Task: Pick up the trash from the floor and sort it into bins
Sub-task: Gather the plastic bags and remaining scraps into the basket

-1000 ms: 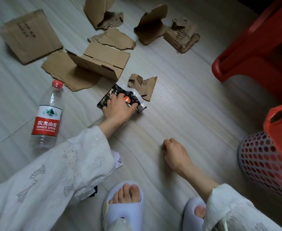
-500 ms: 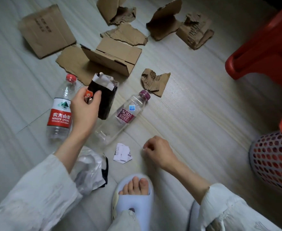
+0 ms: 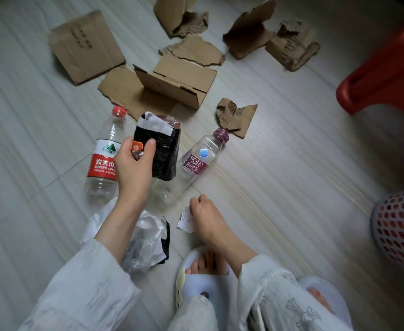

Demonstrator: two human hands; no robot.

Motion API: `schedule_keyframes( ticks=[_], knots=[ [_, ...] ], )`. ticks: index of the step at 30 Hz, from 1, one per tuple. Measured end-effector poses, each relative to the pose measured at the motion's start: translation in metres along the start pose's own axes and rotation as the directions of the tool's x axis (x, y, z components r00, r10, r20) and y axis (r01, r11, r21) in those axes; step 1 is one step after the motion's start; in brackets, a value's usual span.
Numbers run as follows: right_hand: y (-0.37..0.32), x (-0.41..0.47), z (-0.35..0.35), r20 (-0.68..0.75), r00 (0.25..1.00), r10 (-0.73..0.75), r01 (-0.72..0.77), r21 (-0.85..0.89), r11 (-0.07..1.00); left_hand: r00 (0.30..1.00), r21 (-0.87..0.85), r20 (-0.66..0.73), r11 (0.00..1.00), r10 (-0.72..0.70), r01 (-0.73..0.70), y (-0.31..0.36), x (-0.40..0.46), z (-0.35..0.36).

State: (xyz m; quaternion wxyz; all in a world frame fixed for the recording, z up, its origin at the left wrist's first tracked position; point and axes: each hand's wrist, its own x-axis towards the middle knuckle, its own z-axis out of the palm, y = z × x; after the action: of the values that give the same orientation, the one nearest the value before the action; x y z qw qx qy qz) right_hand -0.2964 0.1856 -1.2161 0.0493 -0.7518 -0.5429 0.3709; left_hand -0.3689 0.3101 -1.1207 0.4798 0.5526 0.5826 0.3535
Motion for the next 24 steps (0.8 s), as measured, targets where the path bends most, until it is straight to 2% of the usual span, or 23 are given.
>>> schedule_keyframes(
  ticks=[5, 8, 11, 15, 19, 21, 24],
  knots=[
    [0.015, -0.018, -0.011, -0.004, 0.985, 0.170, -0.161, 0.294, 0.942, 0.998, -0.022, 0.059, 1.000, -0.006, 0.007, 0.021, -0.007, 0.007],
    [0.027, -0.033, -0.045, 0.005, 0.960, 0.280, -0.266, 0.323, 0.908, 0.990, -0.058, 0.139, 0.998, -0.025, 0.033, 0.041, -0.023, 0.015],
    [0.038, -0.058, -0.093, -0.024, 0.941, 0.337, -0.306, 0.363, 0.880, 0.973, -0.109, 0.229, 0.994, -0.007, 0.033, 0.070, -0.048, 0.033],
    [0.059, -0.115, -0.162, -0.157, 0.897, 0.414, -0.309, 0.446, 0.840, 0.929, -0.154, 0.369, 0.988, 0.035, 0.024, 0.117, -0.085, 0.060],
    [0.090, -0.184, -0.223, -0.296, 0.808, 0.509, -0.306, 0.527, 0.793, 0.870, -0.172, 0.481, 0.985, 0.113, -0.033, 0.165, -0.128, 0.096],
    [0.113, -0.227, -0.251, -0.359, 0.723, 0.591, -0.306, 0.601, 0.739, 0.815, -0.237, 0.555, 0.971, 0.167, -0.037, 0.193, -0.159, 0.119],
    [0.149, -0.280, -0.275, -0.413, 0.553, 0.724, -0.295, 0.716, 0.633, 0.723, -0.283, 0.658, 0.959, 0.210, -0.021, 0.217, -0.197, 0.156]
  ],
)
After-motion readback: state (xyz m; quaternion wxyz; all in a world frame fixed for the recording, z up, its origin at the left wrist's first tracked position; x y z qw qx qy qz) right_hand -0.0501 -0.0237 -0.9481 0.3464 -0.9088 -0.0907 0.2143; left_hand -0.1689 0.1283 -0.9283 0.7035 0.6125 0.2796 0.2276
